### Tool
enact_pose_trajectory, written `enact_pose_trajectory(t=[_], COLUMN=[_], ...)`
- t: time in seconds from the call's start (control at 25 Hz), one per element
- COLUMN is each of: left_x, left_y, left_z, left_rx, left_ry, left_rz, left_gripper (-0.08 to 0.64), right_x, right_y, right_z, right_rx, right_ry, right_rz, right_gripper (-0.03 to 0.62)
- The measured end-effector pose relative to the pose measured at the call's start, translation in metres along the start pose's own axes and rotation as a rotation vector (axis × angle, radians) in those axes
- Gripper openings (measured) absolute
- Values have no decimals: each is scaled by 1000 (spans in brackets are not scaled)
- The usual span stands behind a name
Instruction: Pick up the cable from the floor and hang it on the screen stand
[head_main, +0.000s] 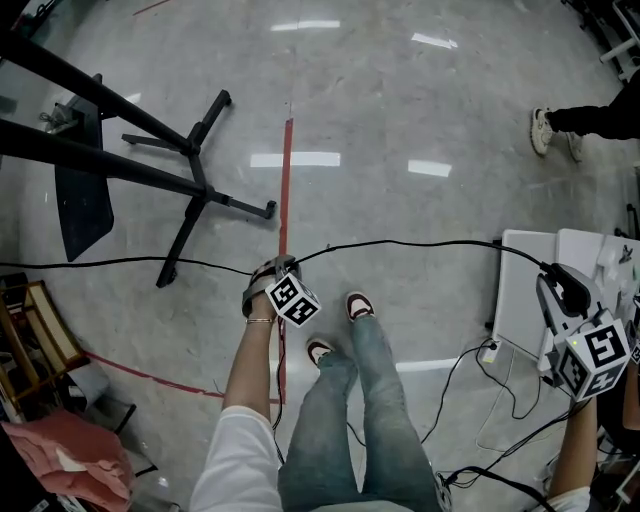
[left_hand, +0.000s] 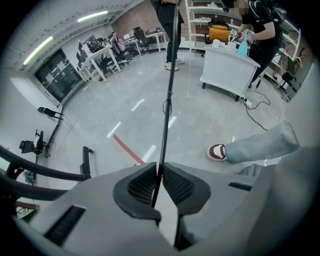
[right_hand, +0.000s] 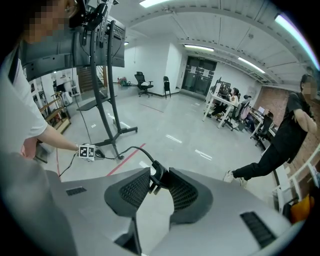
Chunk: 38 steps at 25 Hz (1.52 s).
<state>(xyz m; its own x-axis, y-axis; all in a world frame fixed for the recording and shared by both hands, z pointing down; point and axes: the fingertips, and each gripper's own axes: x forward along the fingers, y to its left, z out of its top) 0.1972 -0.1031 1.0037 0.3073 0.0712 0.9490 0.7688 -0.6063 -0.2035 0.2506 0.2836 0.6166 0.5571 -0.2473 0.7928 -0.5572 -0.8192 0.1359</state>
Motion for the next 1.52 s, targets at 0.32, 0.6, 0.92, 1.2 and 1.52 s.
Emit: enact_pose_trajectory(t=[0.32,0.6,0.92,1.2,1.52], left_x=[-69,-170,-334,-497,-644], left_y=[10,33,74,105,106], left_z=[19,8,11,2,-33], left_rx=[-262,-597,-876,-978,-1086], left_ry=[-224,-360,-606,-774,-802], left_rz=[9,14,133,425,823], left_gripper=[21,20,20,18,14], right_x=[23,42,28,-16,-102], right_y=[10,54,137,220,323], right_z=[6,55,142,233,338], right_rx=[51,119,167,131,-102], right_ry=[-26,-125,-274,-418,-569], right_rz=[48,202,445,731,1046], right_gripper=[124,124,124,124,124])
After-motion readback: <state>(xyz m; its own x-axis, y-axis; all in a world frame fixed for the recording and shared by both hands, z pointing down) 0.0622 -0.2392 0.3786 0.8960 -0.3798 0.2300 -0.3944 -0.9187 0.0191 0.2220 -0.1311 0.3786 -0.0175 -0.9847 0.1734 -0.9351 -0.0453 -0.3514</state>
